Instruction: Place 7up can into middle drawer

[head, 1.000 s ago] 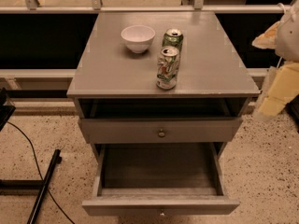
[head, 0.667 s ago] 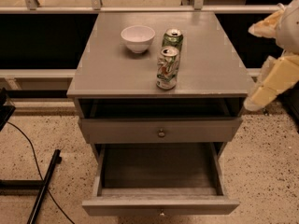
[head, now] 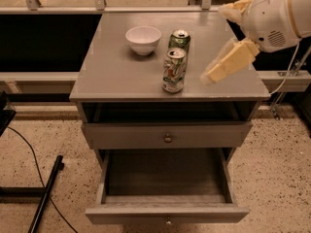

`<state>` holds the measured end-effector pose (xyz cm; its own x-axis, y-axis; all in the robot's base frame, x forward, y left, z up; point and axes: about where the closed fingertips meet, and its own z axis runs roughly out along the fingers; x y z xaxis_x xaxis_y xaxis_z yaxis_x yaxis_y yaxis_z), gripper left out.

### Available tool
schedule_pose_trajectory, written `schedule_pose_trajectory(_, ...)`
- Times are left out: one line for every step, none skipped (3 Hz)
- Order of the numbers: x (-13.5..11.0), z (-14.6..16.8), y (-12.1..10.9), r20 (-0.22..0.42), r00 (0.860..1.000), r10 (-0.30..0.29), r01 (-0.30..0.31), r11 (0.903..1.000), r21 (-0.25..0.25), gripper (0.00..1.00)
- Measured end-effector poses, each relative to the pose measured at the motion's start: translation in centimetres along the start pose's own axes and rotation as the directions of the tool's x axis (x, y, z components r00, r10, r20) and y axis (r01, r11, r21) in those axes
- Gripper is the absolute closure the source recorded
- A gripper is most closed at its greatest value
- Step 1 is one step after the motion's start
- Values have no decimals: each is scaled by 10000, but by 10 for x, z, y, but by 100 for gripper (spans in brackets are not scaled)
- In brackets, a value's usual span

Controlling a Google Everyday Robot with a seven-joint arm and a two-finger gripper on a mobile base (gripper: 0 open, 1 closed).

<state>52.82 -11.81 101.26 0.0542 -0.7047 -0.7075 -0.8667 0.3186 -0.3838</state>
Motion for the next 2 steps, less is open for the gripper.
schedule_pose_trajectory(-4,44,-9,623,9968,498,-479,9983,-318,0)
schedule_pose_trajectory(4,82,-10,984,9883,1162,-1088,9910,-776,0)
